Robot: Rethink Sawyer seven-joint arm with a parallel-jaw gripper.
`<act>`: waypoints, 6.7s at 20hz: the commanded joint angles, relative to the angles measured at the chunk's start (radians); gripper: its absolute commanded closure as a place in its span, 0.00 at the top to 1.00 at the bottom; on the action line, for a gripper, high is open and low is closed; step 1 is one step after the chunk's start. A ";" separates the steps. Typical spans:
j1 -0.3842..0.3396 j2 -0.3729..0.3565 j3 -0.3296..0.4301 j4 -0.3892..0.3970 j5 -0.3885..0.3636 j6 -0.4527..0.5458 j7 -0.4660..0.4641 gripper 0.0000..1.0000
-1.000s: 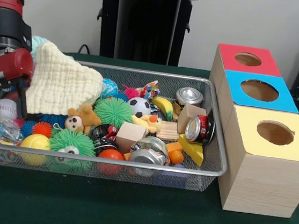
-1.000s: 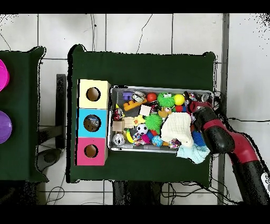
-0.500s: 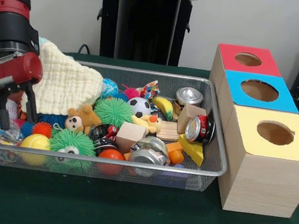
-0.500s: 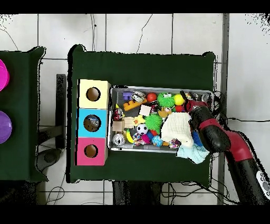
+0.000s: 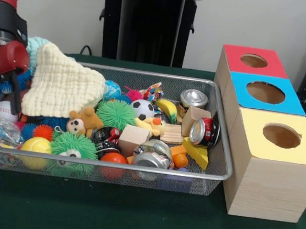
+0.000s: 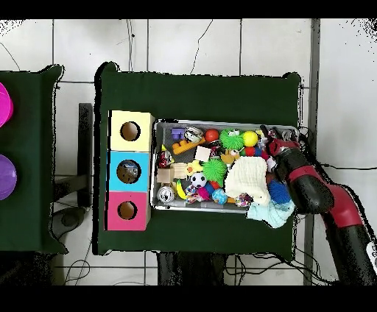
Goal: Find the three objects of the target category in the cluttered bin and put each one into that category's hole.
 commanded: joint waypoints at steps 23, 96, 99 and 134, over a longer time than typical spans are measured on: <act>0.108 -0.156 -0.209 0.010 -0.084 -0.046 0.061 1.00; 0.067 0.076 -0.159 -0.096 0.103 -0.037 0.071 1.00; 0.055 0.086 -0.150 -0.090 0.119 -0.020 0.045 1.00; 0.792 -0.539 -1.179 0.033 0.794 0.145 0.826 1.00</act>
